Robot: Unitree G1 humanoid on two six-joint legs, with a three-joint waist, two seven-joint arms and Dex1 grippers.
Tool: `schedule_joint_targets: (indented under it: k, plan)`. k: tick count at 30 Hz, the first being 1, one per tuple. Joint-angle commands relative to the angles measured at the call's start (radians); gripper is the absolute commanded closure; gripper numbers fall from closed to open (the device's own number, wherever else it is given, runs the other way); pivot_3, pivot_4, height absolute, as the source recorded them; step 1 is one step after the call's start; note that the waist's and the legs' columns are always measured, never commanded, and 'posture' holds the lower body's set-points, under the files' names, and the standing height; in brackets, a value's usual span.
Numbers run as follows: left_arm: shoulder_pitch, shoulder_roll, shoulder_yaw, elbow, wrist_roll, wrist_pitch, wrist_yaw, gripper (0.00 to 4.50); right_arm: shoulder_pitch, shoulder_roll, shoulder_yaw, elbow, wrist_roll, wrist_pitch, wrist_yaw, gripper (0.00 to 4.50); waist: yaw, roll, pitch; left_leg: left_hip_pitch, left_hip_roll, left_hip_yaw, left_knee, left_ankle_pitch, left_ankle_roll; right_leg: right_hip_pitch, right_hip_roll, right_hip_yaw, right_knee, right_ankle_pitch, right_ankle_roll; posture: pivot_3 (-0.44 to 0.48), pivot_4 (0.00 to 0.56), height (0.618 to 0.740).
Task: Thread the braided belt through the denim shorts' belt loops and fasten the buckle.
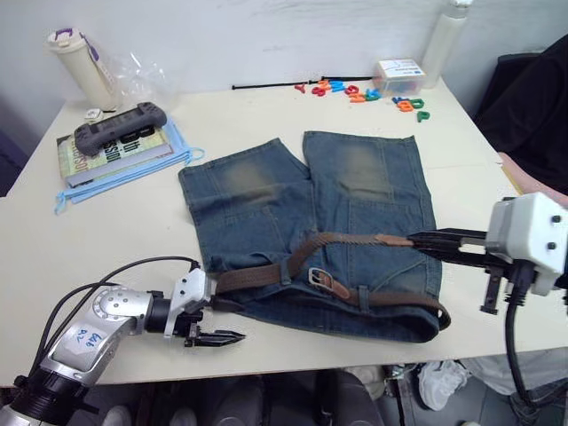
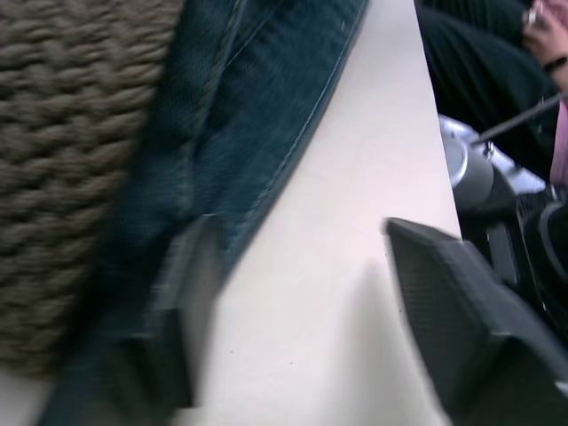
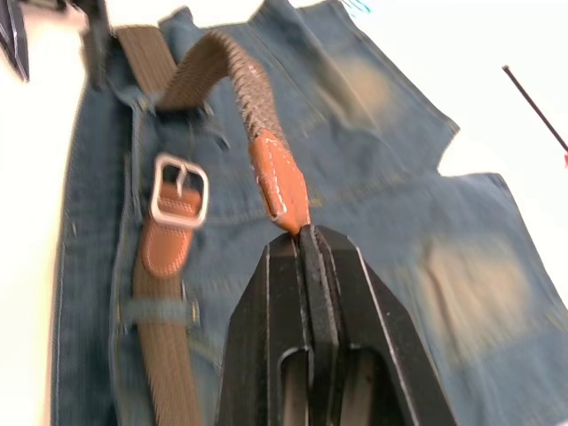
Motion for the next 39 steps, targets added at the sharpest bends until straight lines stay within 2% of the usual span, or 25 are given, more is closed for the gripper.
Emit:
schedule_joint_targets:
  k: [1,5,10,13,16,19,23,28,33,39]
  plan:
    - [-0.005,0.017,0.083,-0.056,-0.069,0.099,0.009,0.09,-0.02,0.009,0.031,-0.029,0.009,-0.006,-0.051,4.5,0.006,-0.003,0.002,-0.002,0.0,0.0,0.0,0.0,0.0,-0.002,0.0,0.0,-0.001,0.004,0.006,0.0,0.15,0.659]
    - [-0.038,0.061,0.169,-0.194,-0.201,0.228,-0.016,0.09,-0.044,0.018,0.091,-0.042,-0.002,-0.007,-0.106,4.5,0.013,-0.007,0.004,-0.018,-0.001,0.0,0.002,0.003,-0.005,-0.016,0.0,-0.001,-0.002,0.011,0.012,0.0,0.15,0.659]
    - [-0.08,0.058,0.246,-0.3,-0.358,0.378,0.034,0.09,-0.058,0.024,0.139,-0.042,-0.019,-0.015,-0.144,4.5,0.02,-0.007,0.004,-0.024,-0.003,0.0,0.002,0.004,-0.005,-0.021,-0.001,-0.001,-0.006,0.011,0.012,0.0,0.15,0.659]
    - [-0.074,0.057,0.271,-0.323,-0.399,0.427,0.056,0.09,-0.07,0.029,0.159,-0.037,-0.025,-0.019,-0.163,4.5,0.017,-0.009,0.005,-0.026,-0.004,0.001,0.002,0.004,-0.004,-0.022,-0.001,-0.001,-0.007,0.011,0.013,0.0,0.15,0.659]
    - [-0.081,0.018,0.294,-0.318,-0.407,0.442,0.122,0.09,-0.089,0.03,0.17,-0.032,-0.027,-0.022,-0.173,4.5,0.017,-0.009,0.006,-0.026,-0.004,0.002,0.002,0.005,-0.003,-0.023,-0.001,-0.001,-0.006,0.012,0.013,0.0,0.15,0.659]
    - [-0.201,-0.094,0.263,-0.279,-0.352,0.464,0.323,0.09,-0.127,0.033,0.187,-0.037,-0.015,-0.021,-0.184,4.5,0.025,-0.011,0.007,-0.025,-0.005,0.002,0.003,0.007,-0.003,-0.022,-0.002,-0.001,-0.003,0.012,0.014,0.0,0.15,0.659]
    - [-0.302,-0.19,0.169,-0.321,-0.222,0.415,0.433,0.09,-0.183,0.012,0.232,-0.053,-0.026,-0.009,-0.19,4.5,0.03,-0.014,0.008,-0.025,-0.007,0.001,0.004,0.01,-0.004,-0.022,-0.003,0.0,-0.002,0.018,0.016,0.0,0.15,0.659]
    - [-0.338,-0.231,0.09,-0.361,-0.098,0.346,0.479,0.09,-0.276,-0.008,0.308,-0.052,-0.053,0.03,-0.22,4.5,0.017,-0.015,0.009,-0.026,-0.008,0.006,0.007,0.011,-0.002,-0.025,-0.003,0.004,0.002,0.018,0.017,0.0,0.15,0.659]
    - [-0.374,-0.277,0.068,-0.36,-0.04,0.338,0.533,0.09,-0.339,-0.01,0.394,-0.053,-0.099,0.051,-0.239,4.5,0.02,-0.015,0.009,-0.031,-0.007,0.007,0.013,0.011,-0.002,-0.028,-0.003,0.004,0.006,0.018,0.017,0.0,0.15,0.659]
    - [-0.377,-0.311,0.055,-0.382,0.007,0.326,0.563,0.09,-0.369,0.006,0.438,-0.054,-0.122,0.062,-0.252,4.5,0.022,-0.016,0.009,-0.032,-0.009,0.007,0.019,0.01,-0.001,-0.028,-0.004,0.006,0.007,0.019,0.018,0.0,0.15,0.659]
